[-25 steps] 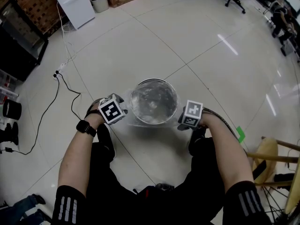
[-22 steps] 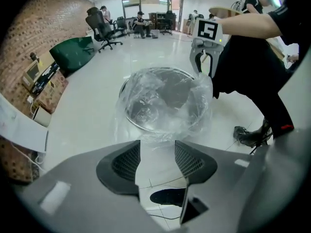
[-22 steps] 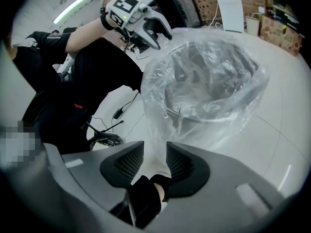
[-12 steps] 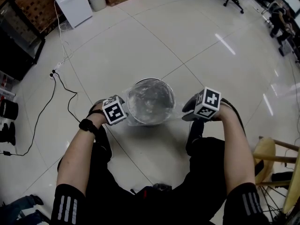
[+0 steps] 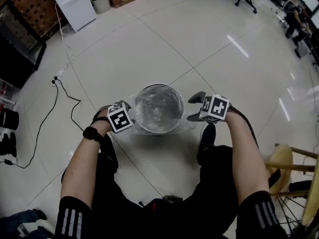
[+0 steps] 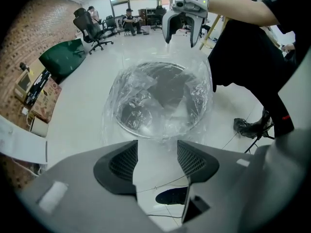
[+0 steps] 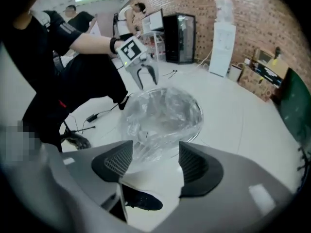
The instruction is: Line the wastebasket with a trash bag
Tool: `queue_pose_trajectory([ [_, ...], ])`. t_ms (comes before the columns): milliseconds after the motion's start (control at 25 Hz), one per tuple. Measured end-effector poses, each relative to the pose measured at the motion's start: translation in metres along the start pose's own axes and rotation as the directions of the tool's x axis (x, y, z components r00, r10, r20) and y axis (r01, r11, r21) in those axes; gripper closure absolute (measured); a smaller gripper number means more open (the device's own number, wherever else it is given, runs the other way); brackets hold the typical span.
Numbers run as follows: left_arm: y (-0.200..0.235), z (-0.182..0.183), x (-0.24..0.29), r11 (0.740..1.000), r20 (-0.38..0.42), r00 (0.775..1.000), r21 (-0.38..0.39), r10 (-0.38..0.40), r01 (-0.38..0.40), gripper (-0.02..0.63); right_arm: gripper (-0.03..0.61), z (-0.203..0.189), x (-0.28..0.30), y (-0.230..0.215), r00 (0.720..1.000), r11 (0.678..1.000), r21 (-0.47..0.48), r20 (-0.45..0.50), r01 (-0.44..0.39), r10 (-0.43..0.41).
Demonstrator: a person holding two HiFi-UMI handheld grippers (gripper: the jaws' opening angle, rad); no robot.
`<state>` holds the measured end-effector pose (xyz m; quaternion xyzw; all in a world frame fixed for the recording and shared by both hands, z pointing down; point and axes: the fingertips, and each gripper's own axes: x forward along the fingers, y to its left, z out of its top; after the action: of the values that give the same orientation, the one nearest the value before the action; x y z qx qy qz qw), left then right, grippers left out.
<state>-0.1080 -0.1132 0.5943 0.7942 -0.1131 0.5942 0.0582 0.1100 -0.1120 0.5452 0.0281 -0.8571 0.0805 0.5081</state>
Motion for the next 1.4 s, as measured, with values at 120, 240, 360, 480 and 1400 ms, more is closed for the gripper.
queue_pose_trajectory([
  [120,0.002,0.003,-0.001,1.0,0.015,1.0,0.005,-0.001,0.001,0.334,0.259,-0.009,0.021,0.014,0.996,0.997,-0.051,-0.064,-0.059,0.056],
  [240,0.004,0.006,0.002,1.0,0.028,1.0,0.008,-0.005,0.005,0.313,0.247,-0.002,0.032,0.017,0.996,0.992,-0.116,-0.072,-0.052,0.044],
  [360,0.001,0.006,0.006,0.999,0.023,0.999,0.017,-0.032,0.032,0.302,0.212,-0.005,0.04,0.018,0.99,0.982,-0.179,-0.138,-0.059,0.034],
  [480,-0.003,0.002,0.012,0.998,0.004,0.998,0.032,-0.056,0.056,0.272,0.183,-0.022,0.048,0.014,0.973,0.985,-0.159,-0.231,-0.063,0.025],
  [1400,0.0,-0.019,0.089,0.997,0.013,1.0,-0.072,-0.011,0.012,0.215,0.046,-0.043,0.109,-0.01,0.993,0.984,0.161,-0.075,-0.074,0.087],
])
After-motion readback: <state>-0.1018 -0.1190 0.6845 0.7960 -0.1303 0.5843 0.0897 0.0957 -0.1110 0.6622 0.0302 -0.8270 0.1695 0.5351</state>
